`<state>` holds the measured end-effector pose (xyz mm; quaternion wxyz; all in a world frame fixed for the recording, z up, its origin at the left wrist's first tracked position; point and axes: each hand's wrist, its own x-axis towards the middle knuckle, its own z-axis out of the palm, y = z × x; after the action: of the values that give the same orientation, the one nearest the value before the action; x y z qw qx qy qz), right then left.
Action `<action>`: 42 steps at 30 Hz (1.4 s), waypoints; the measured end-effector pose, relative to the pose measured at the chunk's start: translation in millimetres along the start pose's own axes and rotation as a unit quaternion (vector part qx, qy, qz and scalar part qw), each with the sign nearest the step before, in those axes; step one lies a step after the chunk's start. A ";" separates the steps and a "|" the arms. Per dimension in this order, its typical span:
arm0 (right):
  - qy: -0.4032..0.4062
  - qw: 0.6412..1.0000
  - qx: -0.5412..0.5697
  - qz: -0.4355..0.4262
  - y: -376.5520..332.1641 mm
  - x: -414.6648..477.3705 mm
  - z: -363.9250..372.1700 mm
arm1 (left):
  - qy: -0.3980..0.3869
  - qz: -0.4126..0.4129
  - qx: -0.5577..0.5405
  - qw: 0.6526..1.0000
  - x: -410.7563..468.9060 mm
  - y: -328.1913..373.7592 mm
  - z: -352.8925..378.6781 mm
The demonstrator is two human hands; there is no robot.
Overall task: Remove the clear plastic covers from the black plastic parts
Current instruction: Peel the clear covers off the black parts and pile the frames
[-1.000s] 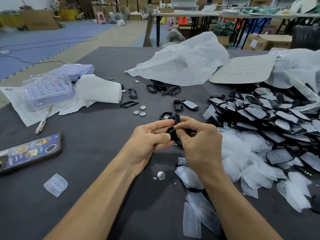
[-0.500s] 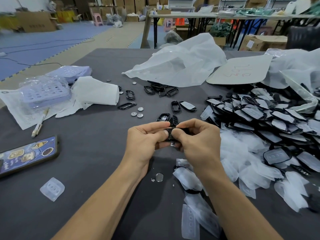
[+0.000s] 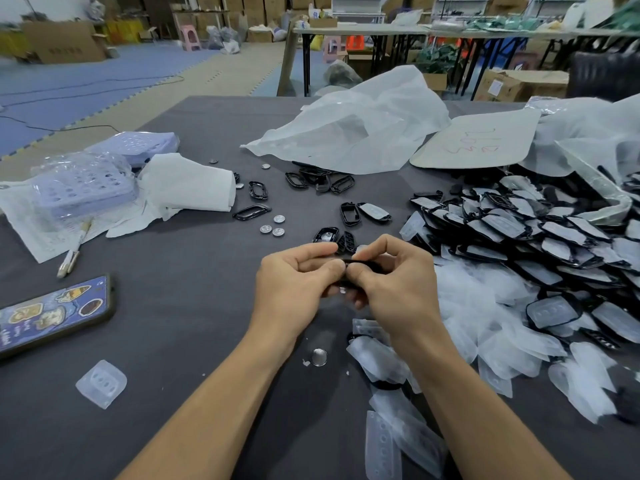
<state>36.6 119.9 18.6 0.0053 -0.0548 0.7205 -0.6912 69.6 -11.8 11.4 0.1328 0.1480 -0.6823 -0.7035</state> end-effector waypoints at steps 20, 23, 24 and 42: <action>-0.001 1.000 -0.013 0.004 -8.2 -3.0 -4.2 | -0.025 -0.019 -0.024 0.999 2.0 5.3 -2.9; 0.029 0.991 -0.119 -0.056 -10.4 0.5 -11.3 | 0.015 -0.012 -0.036 0.999 1.1 5.2 0.4; 0.069 0.979 -0.169 -0.094 -11.8 2.1 -16.9 | 0.031 -0.012 -0.039 0.999 2.0 5.4 -0.4; 0.146 0.871 -0.467 0.037 -22.2 15.1 -82.6 | 0.090 -0.015 -0.004 0.996 16.8 -0.9 -10.1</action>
<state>16.3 200.0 45.4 -0.1001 0.0772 0.9536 -0.2732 58.0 -27.6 9.8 0.1836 0.2205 -0.6622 -0.6922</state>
